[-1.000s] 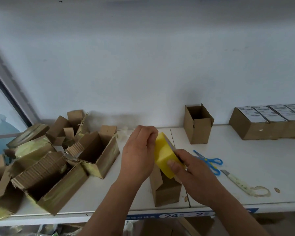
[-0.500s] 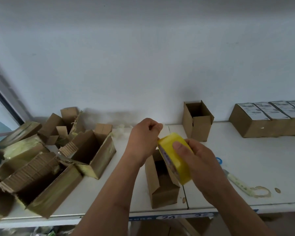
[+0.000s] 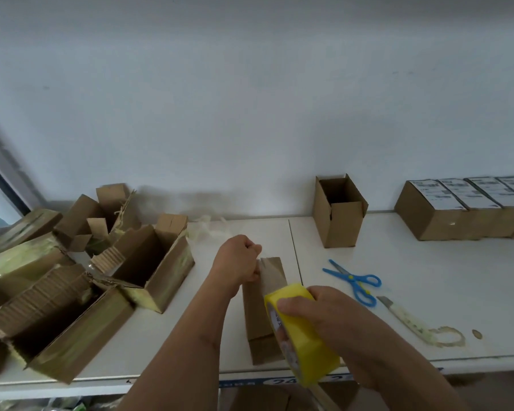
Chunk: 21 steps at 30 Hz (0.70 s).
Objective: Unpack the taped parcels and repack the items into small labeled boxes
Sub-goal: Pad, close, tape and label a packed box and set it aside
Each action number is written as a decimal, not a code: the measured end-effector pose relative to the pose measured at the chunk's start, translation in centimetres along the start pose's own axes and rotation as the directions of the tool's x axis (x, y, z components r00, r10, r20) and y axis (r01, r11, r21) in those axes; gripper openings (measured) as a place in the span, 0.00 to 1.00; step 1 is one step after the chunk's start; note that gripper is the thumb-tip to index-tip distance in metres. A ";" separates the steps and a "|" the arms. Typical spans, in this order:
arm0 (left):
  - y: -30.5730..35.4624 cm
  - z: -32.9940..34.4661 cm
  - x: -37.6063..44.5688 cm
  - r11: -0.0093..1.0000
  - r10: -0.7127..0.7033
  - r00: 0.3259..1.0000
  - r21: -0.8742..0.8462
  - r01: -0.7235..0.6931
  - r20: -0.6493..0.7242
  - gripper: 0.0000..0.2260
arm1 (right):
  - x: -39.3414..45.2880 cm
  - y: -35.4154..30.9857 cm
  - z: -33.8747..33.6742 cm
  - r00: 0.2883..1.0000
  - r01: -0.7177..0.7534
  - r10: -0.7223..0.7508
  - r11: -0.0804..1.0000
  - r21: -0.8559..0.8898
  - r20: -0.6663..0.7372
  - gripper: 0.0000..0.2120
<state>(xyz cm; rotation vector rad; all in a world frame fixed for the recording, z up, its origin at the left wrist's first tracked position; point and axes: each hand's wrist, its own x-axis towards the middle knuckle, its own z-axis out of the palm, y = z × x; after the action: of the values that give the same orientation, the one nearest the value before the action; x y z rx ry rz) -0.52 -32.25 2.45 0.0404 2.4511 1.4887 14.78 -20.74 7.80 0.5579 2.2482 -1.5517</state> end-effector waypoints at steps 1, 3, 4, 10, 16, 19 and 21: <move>-0.3 0.2 0.2 1.000 -0.011 1.000 0.001 0.011 -0.004 0.07 | 0.3 0.1 0.3 1.000 0.002 -0.002 1.000 -0.010 -0.008 0.17; -0.6 0.4 0.7 1.000 -0.004 1.000 0.020 0.004 -0.014 0.06 | 0.5 0.0 0.8 1.000 -0.008 0.009 0.999 0.038 -0.026 0.17; -0.6 0.4 0.9 0.999 0.013 1.000 0.042 -0.012 -0.013 0.06 | 0.6 0.0 1.1 0.999 -0.024 0.026 0.997 0.078 -0.034 0.16; 0.0 0.0 3.1 0.972 0.084 0.996 0.218 -0.088 0.025 0.05 | 1.9 -0.5 1.3 0.994 -0.027 0.035 0.997 0.074 -0.105 0.21; 1.0 -0.6 5.5 0.959 0.046 0.984 0.267 -0.092 0.171 0.06 | 2.6 -1.0 1.3 0.997 -0.069 0.067 0.994 0.082 0.024 0.35; 0.8 -0.5 6.5 0.944 0.031 0.980 0.316 -0.093 0.197 0.06 | 3.5 -0.6 1.1 1.000 -0.029 0.029 0.991 0.128 0.000 0.19; 0.4 -0.5 7.0 0.939 0.014 0.979 0.334 -0.083 0.202 0.06 | 3.5 -1.0 1.0 0.999 -0.010 0.016 0.992 0.128 -0.051 0.15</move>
<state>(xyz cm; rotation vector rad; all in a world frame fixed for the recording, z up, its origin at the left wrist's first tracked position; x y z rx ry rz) -7.46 -31.35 1.51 0.3045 2.5259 1.0028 11.31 -21.56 6.47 0.6540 2.1887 -1.7025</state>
